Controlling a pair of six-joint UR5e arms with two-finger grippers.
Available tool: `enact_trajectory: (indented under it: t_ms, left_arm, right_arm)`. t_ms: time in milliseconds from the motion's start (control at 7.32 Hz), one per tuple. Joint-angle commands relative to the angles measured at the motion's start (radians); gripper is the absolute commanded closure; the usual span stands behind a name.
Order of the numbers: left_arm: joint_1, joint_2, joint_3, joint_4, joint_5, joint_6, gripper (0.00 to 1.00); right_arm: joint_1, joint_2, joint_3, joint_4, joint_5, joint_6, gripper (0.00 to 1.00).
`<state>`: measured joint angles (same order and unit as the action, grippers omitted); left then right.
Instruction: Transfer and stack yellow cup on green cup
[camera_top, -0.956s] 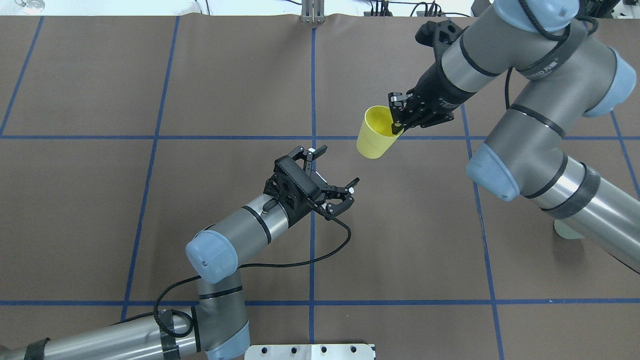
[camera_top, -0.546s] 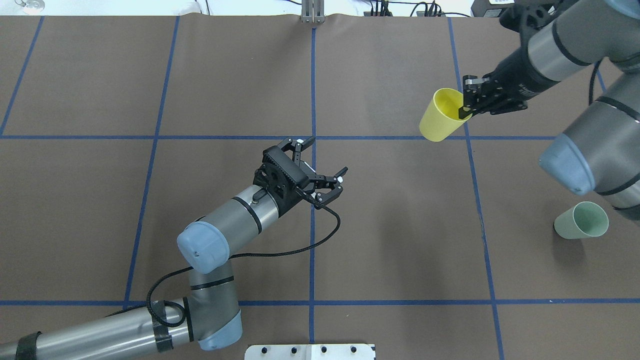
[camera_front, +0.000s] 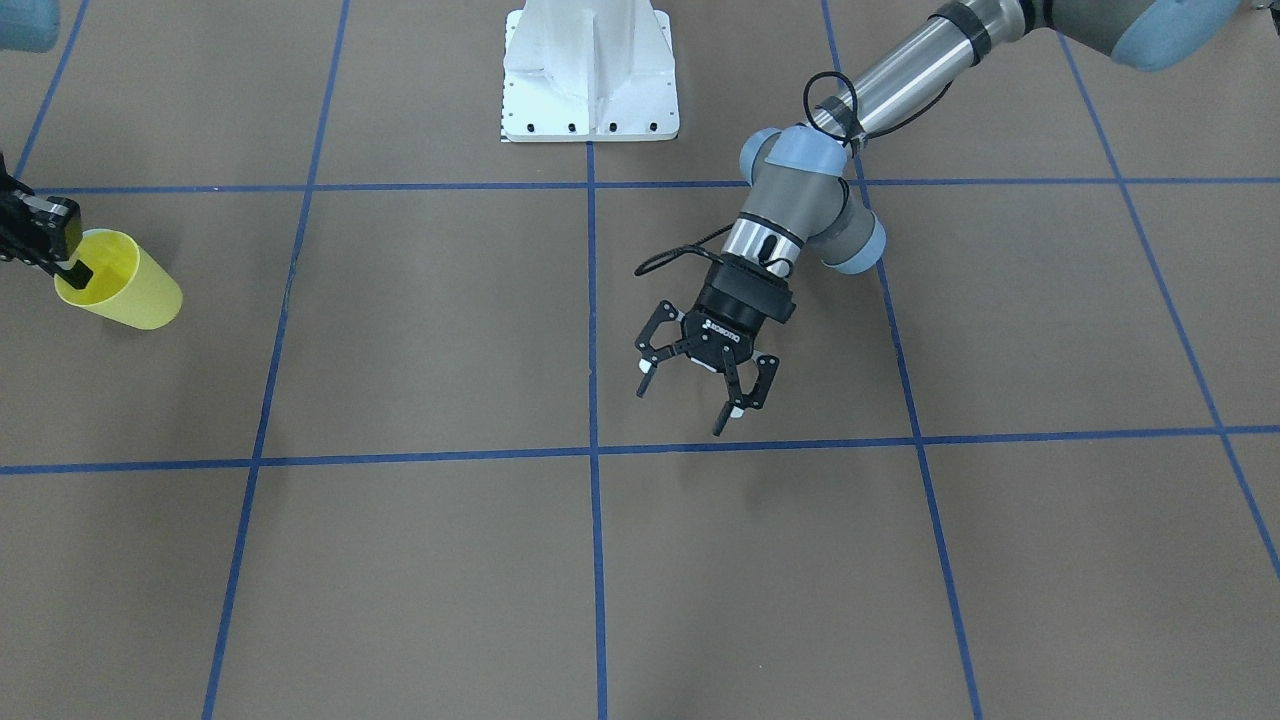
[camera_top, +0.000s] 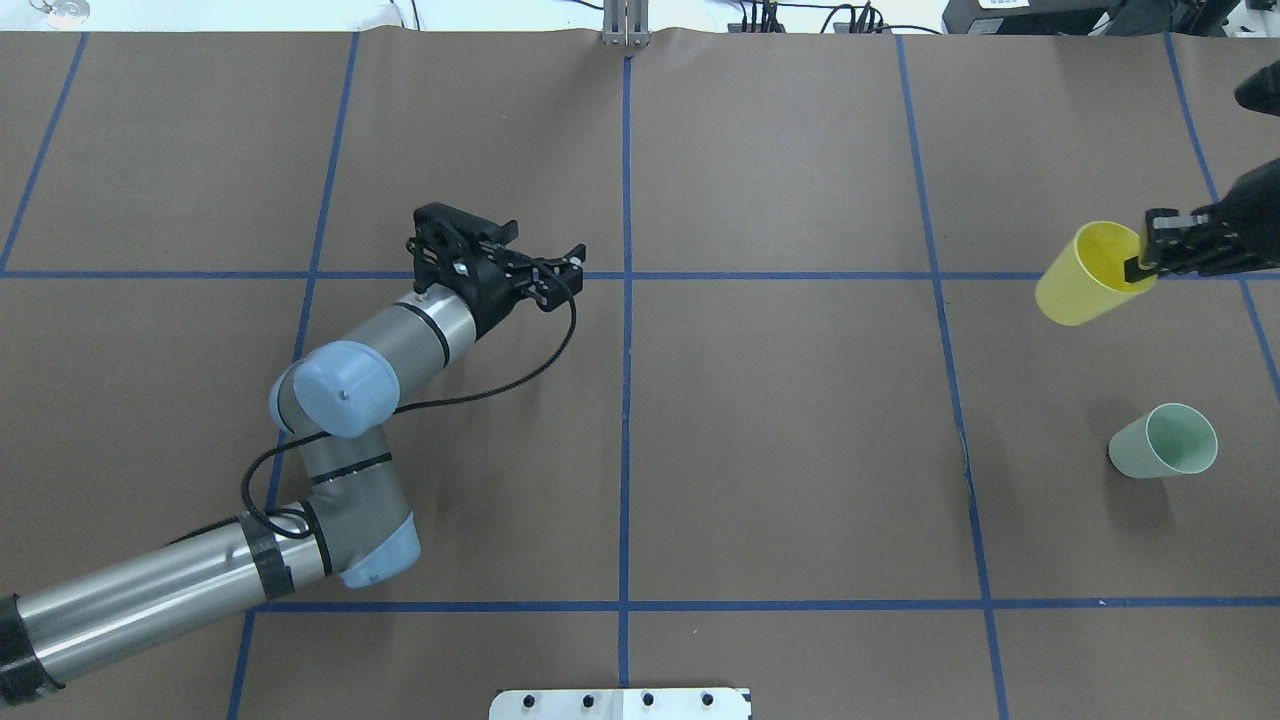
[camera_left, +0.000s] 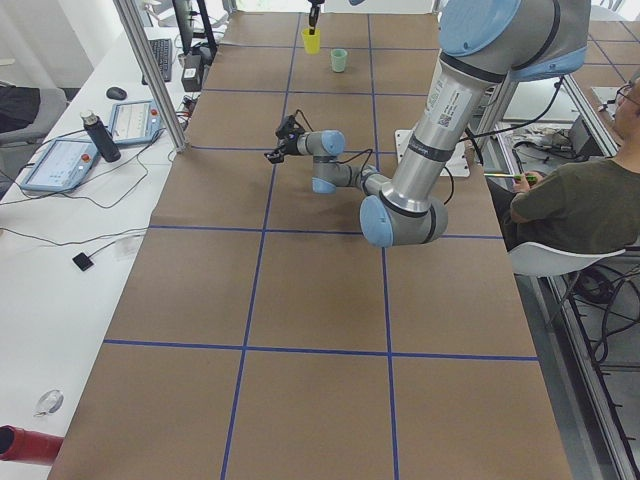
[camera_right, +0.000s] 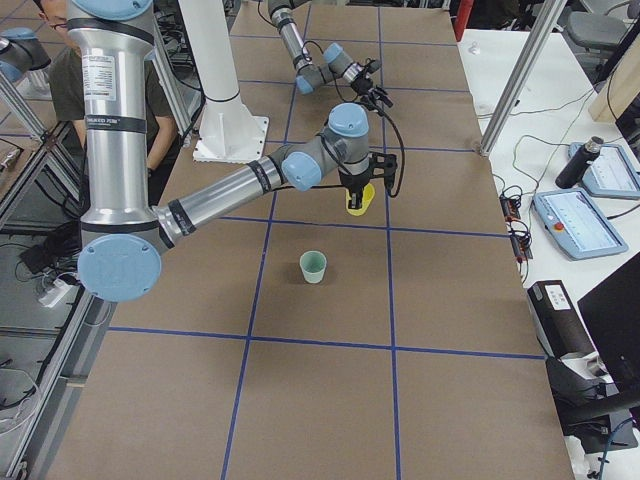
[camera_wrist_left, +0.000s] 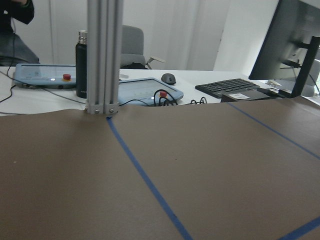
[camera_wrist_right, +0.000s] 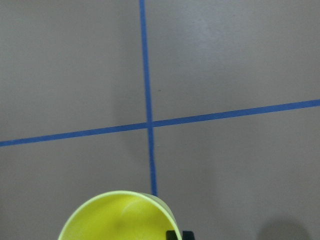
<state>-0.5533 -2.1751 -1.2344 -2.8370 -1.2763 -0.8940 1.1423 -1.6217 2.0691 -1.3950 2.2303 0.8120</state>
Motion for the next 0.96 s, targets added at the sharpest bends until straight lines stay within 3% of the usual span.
enact_trajectory:
  t_ms: [0, 137, 410, 819]
  left_arm:
    - [-0.199, 0.005, 0.012, 0.213, -0.238, -0.045, 0.00]
    - [-0.292, 0.003, 0.012, 0.334, -0.362, 0.005, 0.00]
    - [-0.452, 0.008, 0.013, 0.561, -0.550, 0.207, 0.00]
    - [-0.582, 0.093, 0.012, 0.654, -0.788, 0.264, 0.00]
  right_arm:
    - [0.016, -0.119, 0.016, 0.037, -0.090, -0.105, 1.00]
    - [0.014, -0.174, 0.011, 0.118, -0.103, -0.108, 1.00]
    - [0.011, -0.225, 0.006, 0.137, -0.057, -0.108, 1.00]
    - [0.008, -0.240, 0.005, 0.137, 0.003, -0.109, 1.00]
